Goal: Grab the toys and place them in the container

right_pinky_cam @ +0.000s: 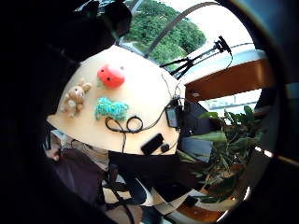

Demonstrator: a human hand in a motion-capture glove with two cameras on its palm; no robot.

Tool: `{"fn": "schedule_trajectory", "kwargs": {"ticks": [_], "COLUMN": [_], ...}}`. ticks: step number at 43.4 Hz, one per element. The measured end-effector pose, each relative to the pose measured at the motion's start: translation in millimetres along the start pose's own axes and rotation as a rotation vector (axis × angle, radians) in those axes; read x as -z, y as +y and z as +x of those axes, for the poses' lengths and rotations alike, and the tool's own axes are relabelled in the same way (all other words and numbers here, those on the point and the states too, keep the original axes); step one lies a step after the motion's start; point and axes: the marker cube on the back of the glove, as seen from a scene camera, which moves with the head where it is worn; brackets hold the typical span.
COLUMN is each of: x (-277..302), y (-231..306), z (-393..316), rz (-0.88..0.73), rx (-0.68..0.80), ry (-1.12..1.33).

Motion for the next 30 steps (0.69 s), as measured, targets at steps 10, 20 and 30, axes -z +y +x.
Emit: {"fn": "schedule_trajectory", "kwargs": {"ticks": [10, 20, 30], "x": [0.6, -1.5, -27.8], "y": [-1.8, -20.1, -63.8], "z": [0.2, 7.4, 13.3], "rz": [-0.017, -0.053, -0.148], "rx": [-0.014, -0.049, -0.073], "ry": [-0.003, 0.004, 0.025]}}
